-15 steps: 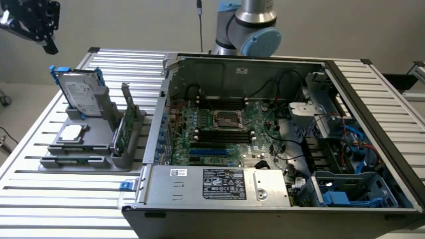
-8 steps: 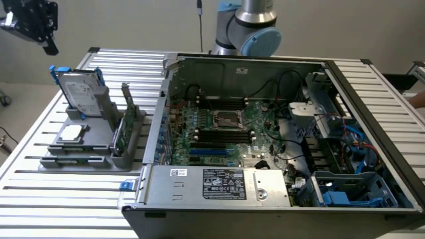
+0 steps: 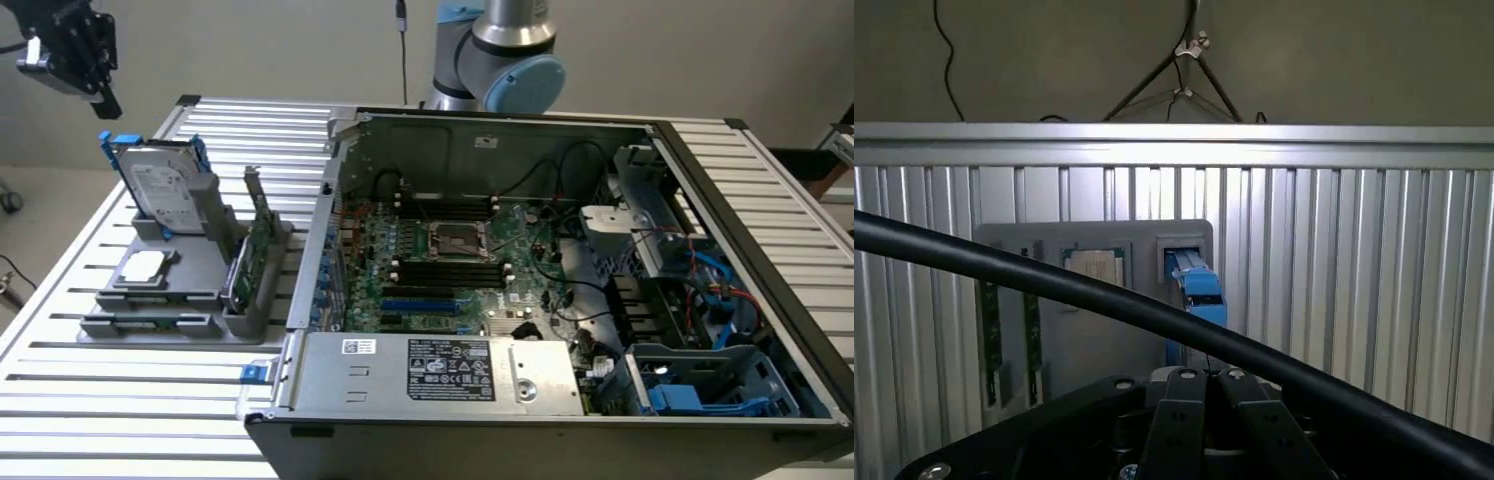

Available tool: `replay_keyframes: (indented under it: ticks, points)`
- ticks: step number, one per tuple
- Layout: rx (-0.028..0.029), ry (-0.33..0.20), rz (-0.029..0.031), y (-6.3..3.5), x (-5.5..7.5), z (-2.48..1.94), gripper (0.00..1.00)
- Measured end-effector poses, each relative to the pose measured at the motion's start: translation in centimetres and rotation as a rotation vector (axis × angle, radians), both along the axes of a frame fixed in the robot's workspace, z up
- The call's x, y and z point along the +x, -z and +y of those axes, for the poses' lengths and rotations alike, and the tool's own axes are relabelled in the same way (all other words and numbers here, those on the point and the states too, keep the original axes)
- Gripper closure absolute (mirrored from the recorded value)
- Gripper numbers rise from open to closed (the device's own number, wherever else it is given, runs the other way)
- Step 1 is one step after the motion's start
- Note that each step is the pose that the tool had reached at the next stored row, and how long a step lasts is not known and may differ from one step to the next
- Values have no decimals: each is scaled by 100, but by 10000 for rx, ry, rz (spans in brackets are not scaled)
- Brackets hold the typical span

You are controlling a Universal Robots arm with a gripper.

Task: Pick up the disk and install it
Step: 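Pick up the disk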

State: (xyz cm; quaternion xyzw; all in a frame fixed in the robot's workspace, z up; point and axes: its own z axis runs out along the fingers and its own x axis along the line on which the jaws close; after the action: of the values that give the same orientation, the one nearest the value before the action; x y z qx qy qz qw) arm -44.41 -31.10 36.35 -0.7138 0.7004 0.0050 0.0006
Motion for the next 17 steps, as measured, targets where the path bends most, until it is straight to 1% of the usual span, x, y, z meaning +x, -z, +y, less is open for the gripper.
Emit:
replay_keyframes:
  ticks: [2, 3, 4, 7, 8, 10, 11, 12, 17]
  points:
    - [1, -185, -2, 11, 0, 11, 88]
    - [1, -261, -4, 15, 0, 16, 83]
    - [2, -328, -4, 18, 0, 22, 83]
    - [1, -463, -2, 47, 2, 27, 64]
    - [1, -487, -2, 65, 3, 28, 64]
    - [1, -505, -2, 102, 3, 28, 52]
    - [1, -507, -2, 120, 3, 29, 52]
    - [1, -509, -3, 138, 4, 28, 46]
    - [1, -511, -2, 229, 5, 28, 46]
